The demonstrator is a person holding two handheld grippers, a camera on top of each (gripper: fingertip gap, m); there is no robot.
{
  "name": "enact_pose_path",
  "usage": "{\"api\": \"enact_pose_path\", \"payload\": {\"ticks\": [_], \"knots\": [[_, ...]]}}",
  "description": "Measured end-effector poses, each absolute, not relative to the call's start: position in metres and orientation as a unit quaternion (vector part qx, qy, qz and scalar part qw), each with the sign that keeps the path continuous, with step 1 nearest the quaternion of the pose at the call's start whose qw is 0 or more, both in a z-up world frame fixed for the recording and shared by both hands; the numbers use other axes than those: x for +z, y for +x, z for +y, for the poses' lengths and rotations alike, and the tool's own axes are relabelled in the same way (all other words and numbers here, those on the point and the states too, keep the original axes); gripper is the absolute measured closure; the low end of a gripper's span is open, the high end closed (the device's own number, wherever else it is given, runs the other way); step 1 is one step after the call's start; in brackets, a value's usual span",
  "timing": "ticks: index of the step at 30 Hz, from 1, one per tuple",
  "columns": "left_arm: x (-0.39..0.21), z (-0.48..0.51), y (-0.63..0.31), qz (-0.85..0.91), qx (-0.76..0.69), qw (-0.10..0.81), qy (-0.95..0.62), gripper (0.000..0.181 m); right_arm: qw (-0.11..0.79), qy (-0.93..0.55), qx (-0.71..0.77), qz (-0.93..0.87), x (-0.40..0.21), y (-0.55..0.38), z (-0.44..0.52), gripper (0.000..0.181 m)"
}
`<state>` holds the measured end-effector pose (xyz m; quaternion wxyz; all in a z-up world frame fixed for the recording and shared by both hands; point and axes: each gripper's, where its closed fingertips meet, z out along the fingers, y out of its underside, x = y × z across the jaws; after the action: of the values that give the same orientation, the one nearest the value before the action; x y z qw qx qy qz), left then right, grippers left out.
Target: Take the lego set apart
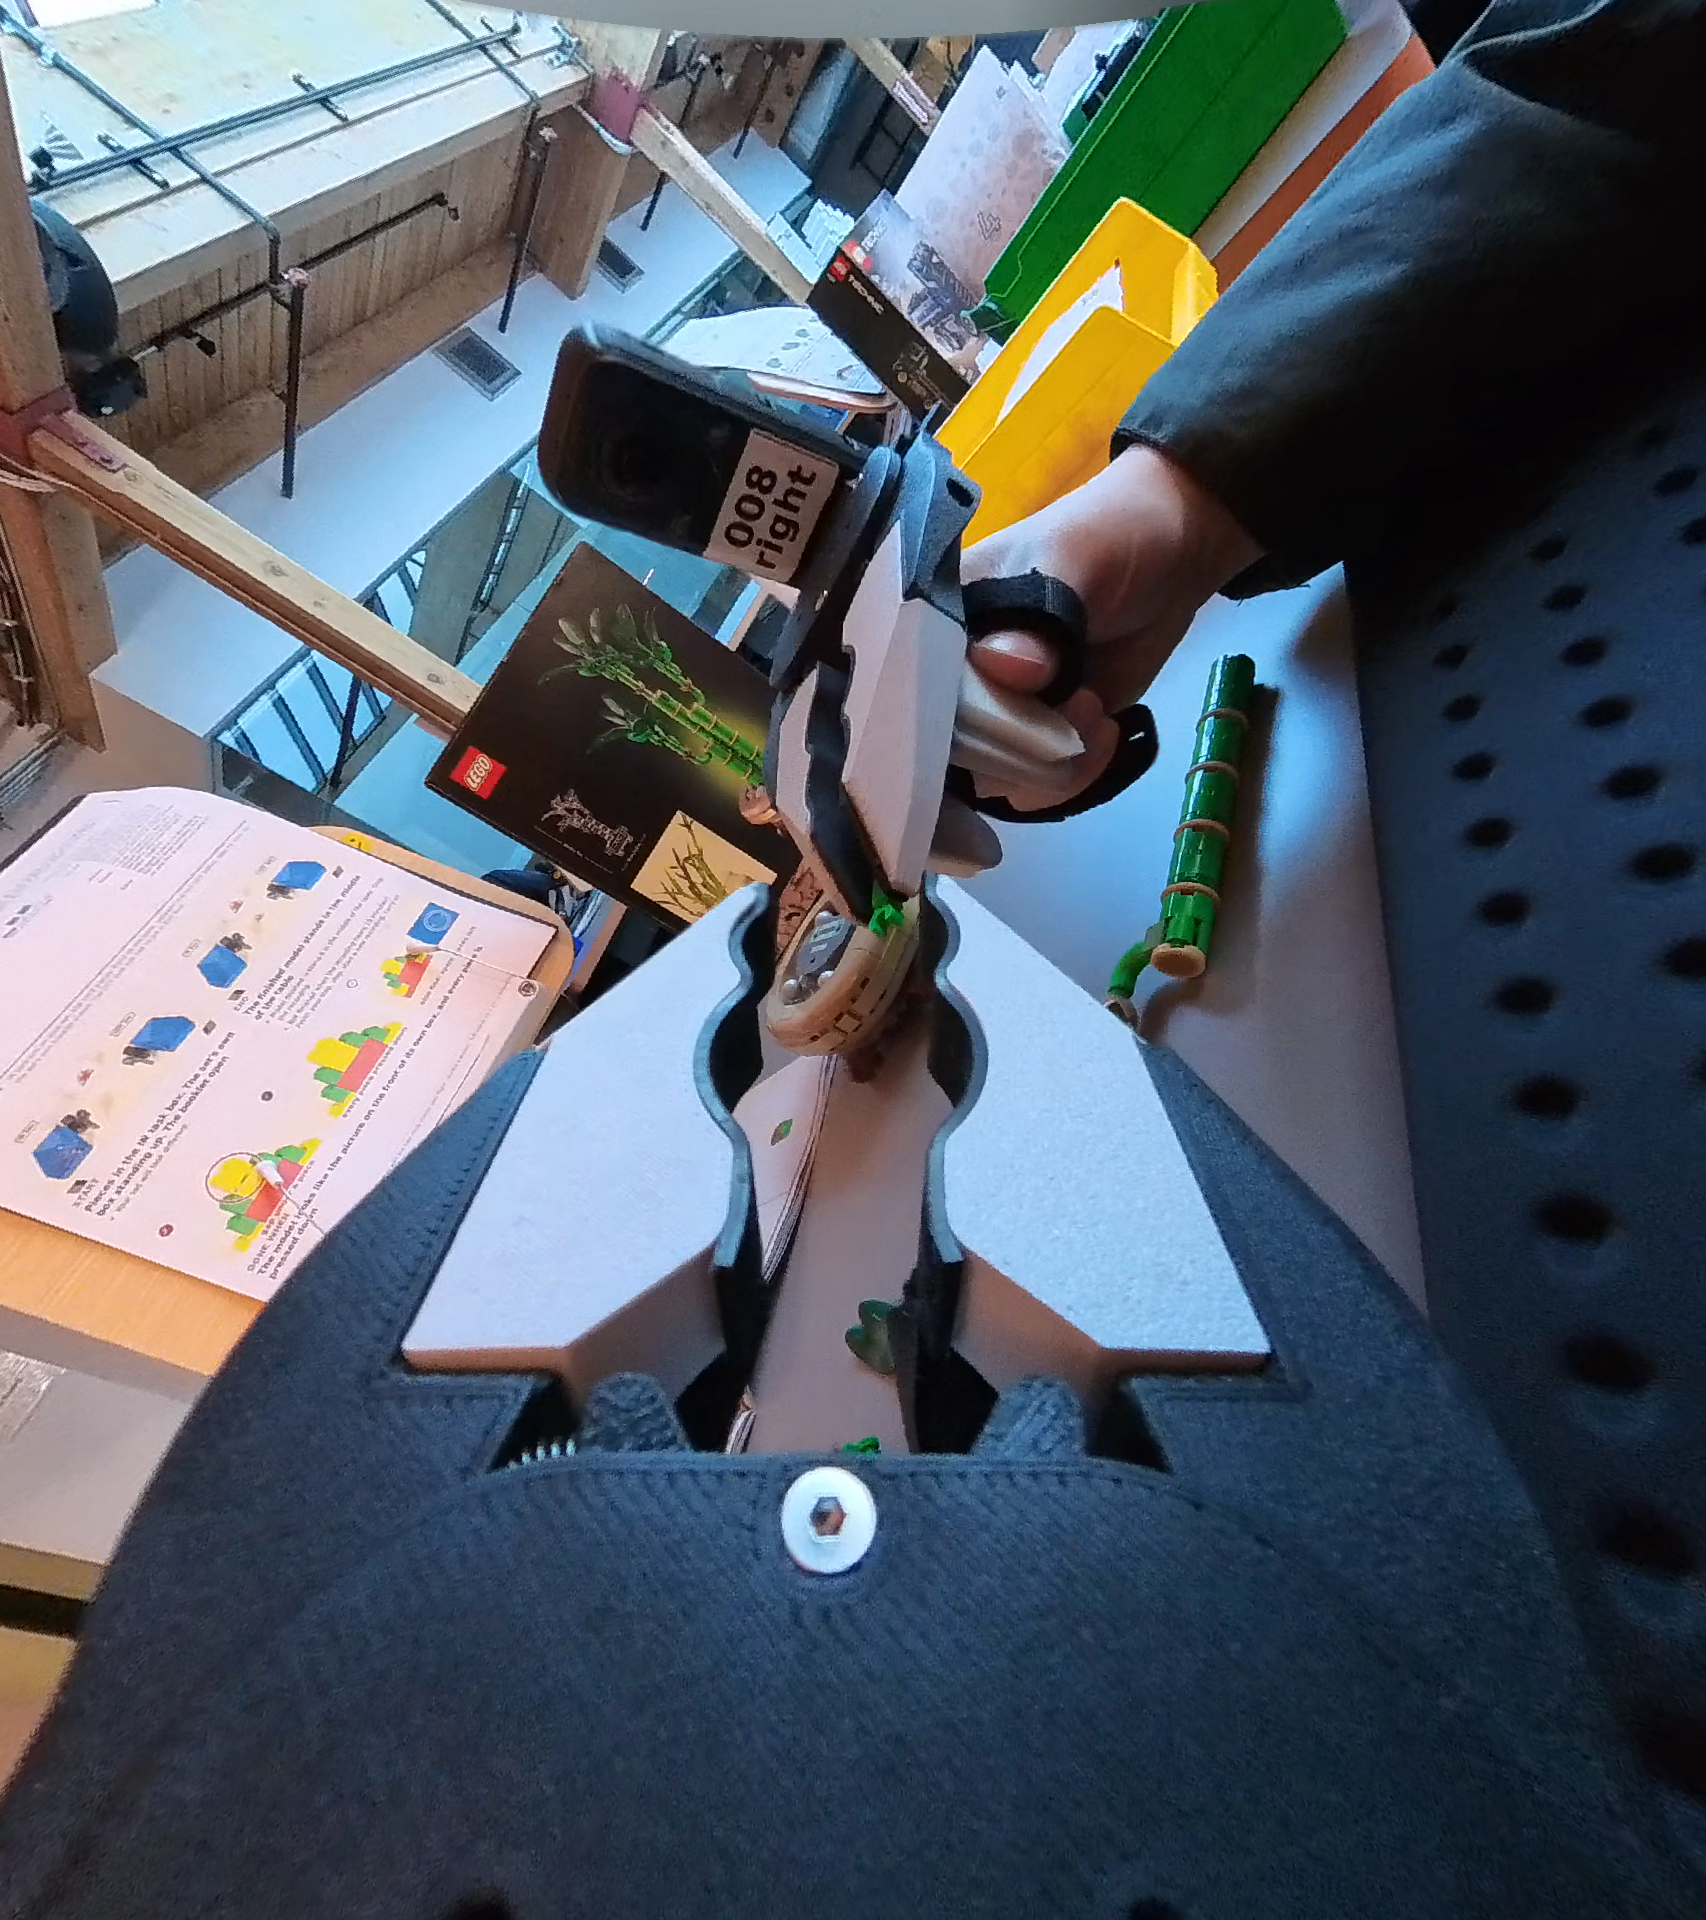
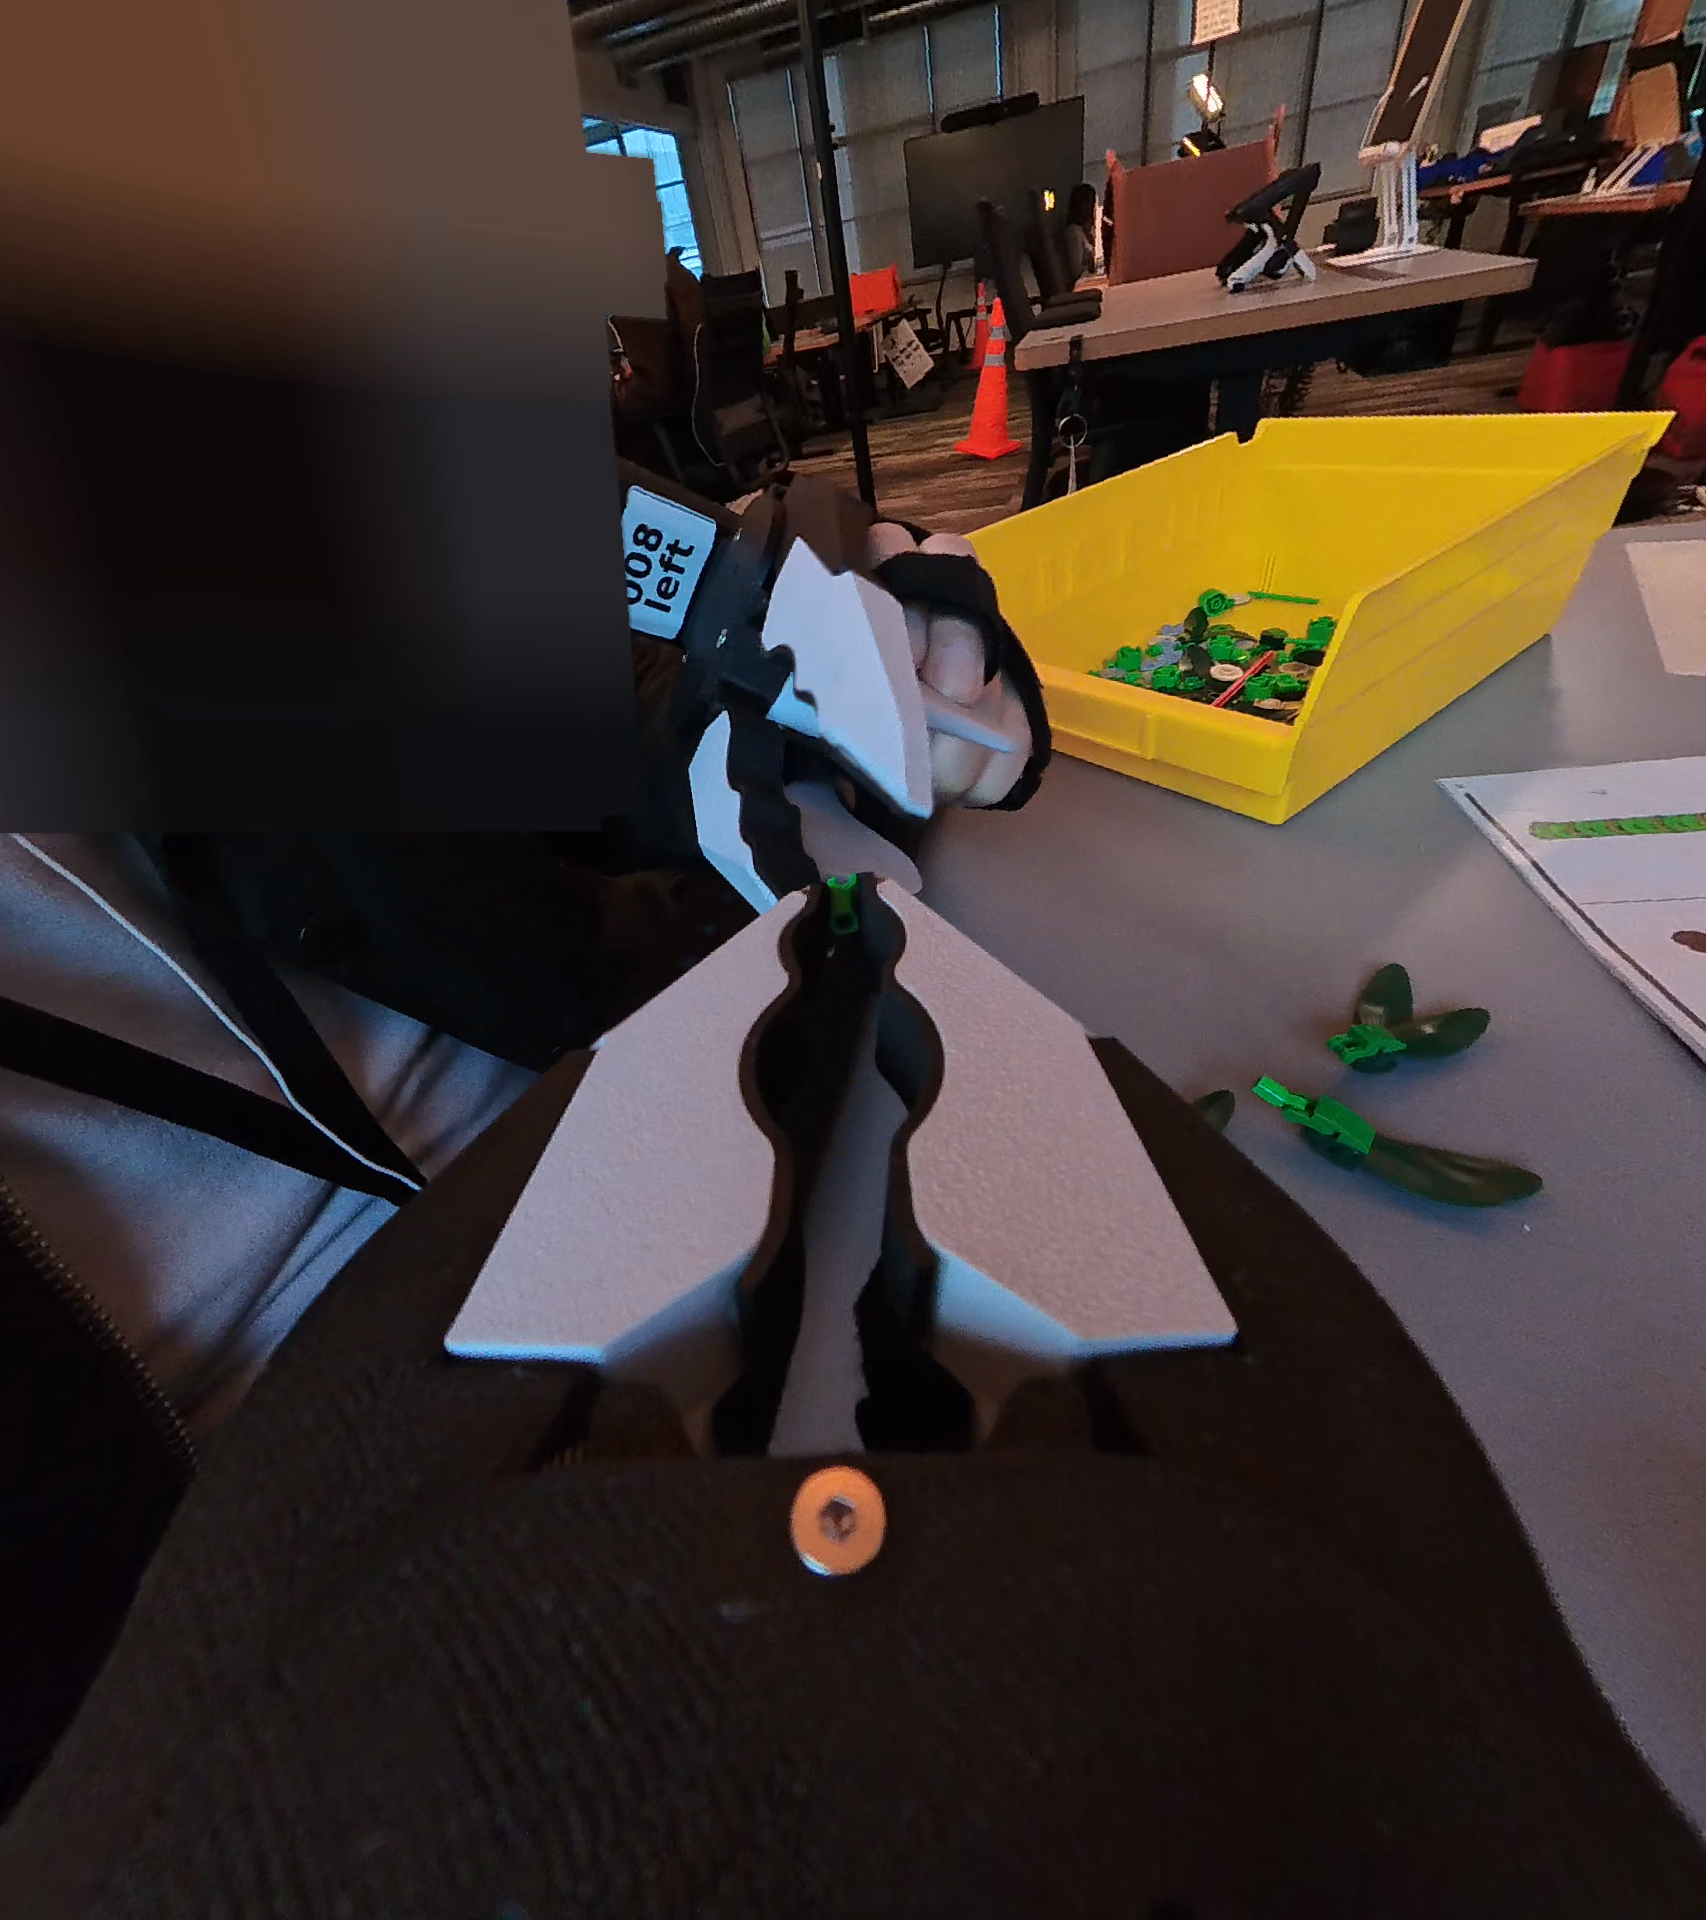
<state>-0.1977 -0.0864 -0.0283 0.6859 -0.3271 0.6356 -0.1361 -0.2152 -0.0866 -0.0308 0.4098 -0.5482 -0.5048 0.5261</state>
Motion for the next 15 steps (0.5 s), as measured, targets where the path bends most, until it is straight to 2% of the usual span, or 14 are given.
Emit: {"api": "enact_pose_path", "payload": {"ticks": [3,7,10,15], "knots": [[-0.0280,-0.0864,-0.1977,0.635,-0.131,0.689,-0.323,0.162,0.375,-0.564,0.566,-0.470,-0.0296,-0.2155,-0.0845,0.177],[-0.0319,-0.0867,-0.1966,0.642,-0.129,0.683,-0.322,0.173,0.243,-0.593,0.670,-0.373,-0.0314,-0.2159,-0.0827,0.177],[-0.0351,-0.0854,-0.1954,0.648,-0.126,0.676,-0.327,0.176,0.177,-0.597,0.711,-0.328,-0.0345,-0.2149,-0.0817,0.177],[-0.0338,-0.0837,-0.1949,0.638,-0.189,0.646,-0.373,0.176,0.170,-0.594,0.721,-0.314,-0.0345,-0.2147,-0.0782,0.172]]}}
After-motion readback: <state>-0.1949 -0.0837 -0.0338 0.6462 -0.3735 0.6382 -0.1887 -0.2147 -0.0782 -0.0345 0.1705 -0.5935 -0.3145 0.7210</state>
